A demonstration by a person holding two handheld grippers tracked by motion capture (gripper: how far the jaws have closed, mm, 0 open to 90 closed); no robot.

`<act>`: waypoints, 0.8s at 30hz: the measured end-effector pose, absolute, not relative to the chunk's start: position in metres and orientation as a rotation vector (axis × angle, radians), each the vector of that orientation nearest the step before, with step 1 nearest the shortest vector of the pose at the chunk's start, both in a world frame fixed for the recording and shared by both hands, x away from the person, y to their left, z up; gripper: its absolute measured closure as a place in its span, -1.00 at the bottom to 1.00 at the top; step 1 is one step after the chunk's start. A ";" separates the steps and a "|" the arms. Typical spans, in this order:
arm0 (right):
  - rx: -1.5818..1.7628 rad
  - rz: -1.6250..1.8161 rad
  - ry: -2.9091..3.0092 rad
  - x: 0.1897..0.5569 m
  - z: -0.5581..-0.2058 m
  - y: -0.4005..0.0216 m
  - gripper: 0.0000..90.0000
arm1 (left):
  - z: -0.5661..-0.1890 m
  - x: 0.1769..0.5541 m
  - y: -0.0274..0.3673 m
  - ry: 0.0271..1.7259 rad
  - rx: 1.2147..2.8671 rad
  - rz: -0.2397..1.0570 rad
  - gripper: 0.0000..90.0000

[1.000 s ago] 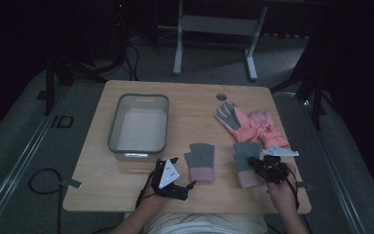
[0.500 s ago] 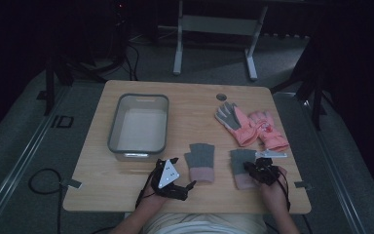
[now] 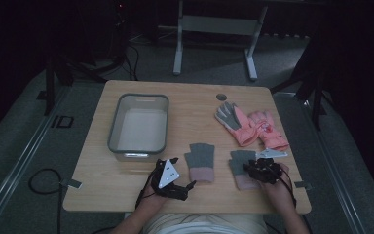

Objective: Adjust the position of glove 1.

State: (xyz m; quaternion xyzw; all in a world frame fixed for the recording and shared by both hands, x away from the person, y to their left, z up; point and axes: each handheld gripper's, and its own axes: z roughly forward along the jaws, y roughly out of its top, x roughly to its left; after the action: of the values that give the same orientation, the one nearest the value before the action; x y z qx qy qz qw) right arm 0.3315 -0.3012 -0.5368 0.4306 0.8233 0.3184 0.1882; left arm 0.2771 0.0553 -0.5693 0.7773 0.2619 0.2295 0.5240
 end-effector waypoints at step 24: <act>0.990 0.838 2.507 0.345 -0.544 -0.304 0.74 | -0.569 0.277 0.055 0.628 1.863 0.552 -0.98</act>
State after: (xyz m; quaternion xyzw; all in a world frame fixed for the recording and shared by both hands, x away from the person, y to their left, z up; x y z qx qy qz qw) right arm 0.3448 -0.3045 -0.5443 0.3463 0.8770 0.2930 0.1586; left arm 0.2773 0.0552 -0.5693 0.7779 0.2620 0.2306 0.5226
